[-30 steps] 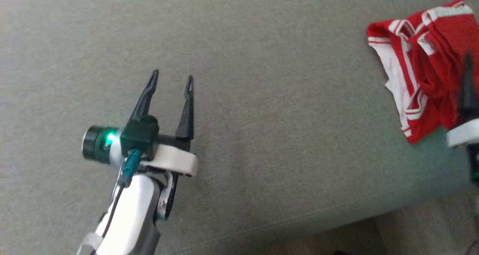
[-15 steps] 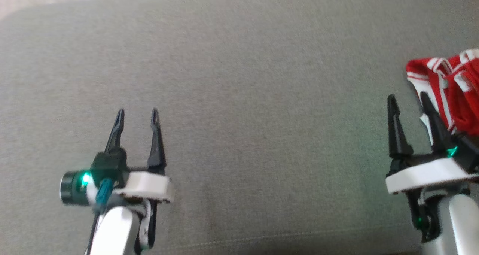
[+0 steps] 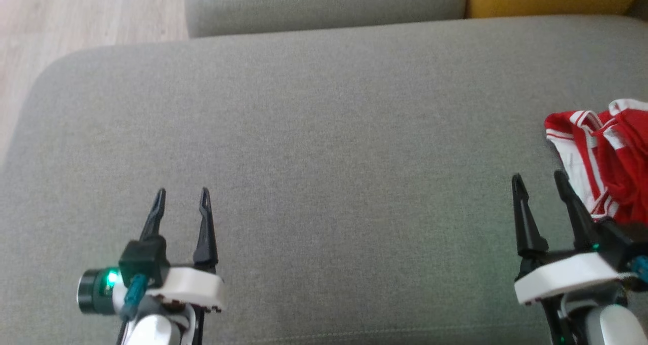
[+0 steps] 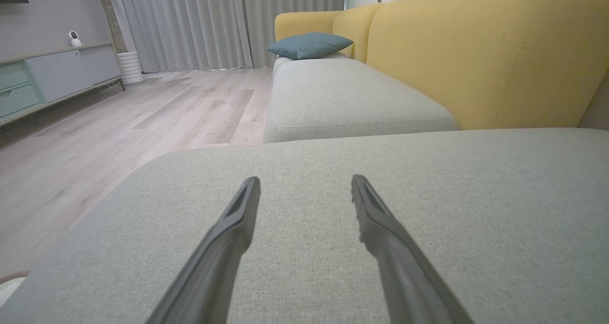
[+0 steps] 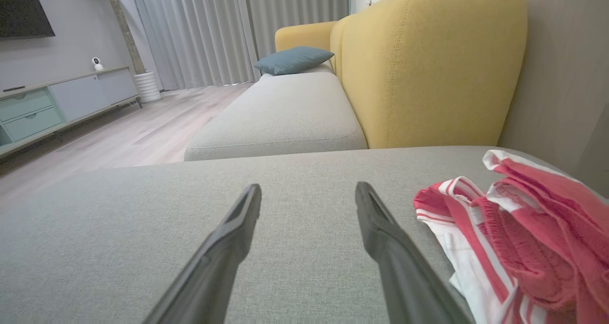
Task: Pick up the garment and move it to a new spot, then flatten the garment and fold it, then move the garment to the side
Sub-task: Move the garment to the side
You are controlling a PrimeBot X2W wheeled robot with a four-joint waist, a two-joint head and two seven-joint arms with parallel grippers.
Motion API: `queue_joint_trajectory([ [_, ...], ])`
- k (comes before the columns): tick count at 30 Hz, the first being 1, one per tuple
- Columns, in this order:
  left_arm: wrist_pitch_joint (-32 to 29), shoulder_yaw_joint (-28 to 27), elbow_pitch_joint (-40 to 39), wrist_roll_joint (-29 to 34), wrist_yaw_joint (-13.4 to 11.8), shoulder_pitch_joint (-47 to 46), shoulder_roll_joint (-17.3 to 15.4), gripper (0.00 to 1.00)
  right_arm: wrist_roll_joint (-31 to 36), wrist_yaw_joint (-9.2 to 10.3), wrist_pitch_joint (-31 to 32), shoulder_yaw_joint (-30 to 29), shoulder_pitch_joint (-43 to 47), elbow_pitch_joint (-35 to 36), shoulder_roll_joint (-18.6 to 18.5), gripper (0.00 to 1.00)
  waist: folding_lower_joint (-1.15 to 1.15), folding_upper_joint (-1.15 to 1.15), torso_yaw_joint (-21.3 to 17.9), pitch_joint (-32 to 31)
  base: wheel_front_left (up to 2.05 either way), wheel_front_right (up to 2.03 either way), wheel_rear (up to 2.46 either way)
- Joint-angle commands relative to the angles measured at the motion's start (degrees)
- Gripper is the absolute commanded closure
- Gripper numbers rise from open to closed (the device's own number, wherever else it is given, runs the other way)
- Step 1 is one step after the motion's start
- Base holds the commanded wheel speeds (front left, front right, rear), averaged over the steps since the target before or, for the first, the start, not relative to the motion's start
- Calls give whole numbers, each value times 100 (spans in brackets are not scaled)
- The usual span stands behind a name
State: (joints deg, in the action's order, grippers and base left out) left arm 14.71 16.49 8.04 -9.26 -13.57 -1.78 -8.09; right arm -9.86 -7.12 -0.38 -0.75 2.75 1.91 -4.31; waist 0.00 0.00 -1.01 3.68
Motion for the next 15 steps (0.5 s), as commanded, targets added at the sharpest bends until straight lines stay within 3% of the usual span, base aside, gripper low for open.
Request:
queue_joint_trajectory([
  [1,29,-152,-143,-44,11,-84,-101,0,68,-36,32,89,-57,258,5,0,0,0,0,-106,0,0,0],
  [15,29,-42,-43,-73,33,50,-140,0,123,-36,171,69,141,401,91,0,0,0,51,-276,0,0,0],
])
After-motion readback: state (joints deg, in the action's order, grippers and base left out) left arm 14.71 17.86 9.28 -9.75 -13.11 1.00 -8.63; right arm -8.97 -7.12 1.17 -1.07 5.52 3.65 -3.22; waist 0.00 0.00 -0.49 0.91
